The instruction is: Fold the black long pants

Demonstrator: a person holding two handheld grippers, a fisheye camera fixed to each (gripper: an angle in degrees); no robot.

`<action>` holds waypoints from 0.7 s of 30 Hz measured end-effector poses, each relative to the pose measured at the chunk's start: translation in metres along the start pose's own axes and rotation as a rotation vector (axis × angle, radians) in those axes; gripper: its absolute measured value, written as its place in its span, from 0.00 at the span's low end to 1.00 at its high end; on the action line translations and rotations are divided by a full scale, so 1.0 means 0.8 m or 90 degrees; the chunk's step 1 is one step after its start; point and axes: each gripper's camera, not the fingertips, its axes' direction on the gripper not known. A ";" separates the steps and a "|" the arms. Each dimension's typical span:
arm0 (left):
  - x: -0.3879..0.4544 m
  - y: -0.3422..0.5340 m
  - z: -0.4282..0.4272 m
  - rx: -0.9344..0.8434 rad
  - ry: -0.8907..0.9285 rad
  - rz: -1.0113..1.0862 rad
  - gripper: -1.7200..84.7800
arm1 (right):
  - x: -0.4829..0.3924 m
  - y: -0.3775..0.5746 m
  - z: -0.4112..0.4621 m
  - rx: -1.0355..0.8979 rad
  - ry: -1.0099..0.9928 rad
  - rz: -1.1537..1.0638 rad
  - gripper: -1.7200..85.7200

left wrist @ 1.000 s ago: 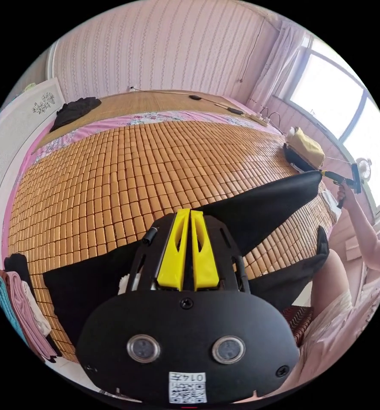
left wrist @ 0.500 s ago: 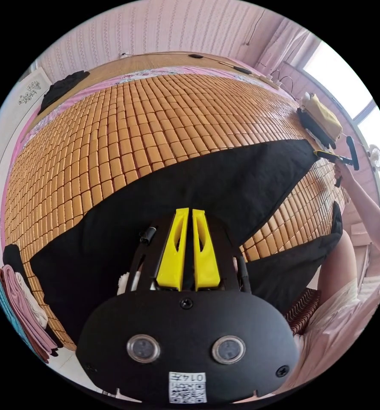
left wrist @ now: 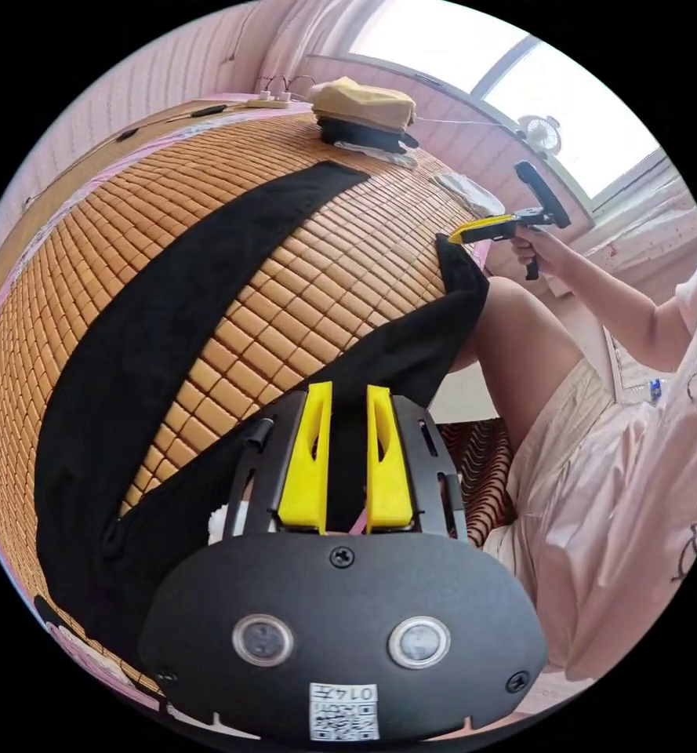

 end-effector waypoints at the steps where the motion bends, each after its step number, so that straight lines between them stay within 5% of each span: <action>1: 0.008 -0.007 0.020 -0.039 -0.019 0.006 0.09 | 0.000 0.001 0.004 -0.006 -0.004 0.001 0.09; 5: 0.026 -0.015 0.032 -0.067 -0.082 0.039 0.03 | 0.006 0.016 -0.025 0.027 -0.019 0.034 0.04; 12: 0.013 -0.015 -0.029 0.127 -0.137 -0.086 0.02 | 0.056 0.005 -0.103 0.220 -0.082 0.142 0.08; 21: -0.007 -0.024 -0.010 0.049 -0.124 -0.112 0.07 | 0.027 -0.031 -0.004 0.058 -0.001 0.128 0.13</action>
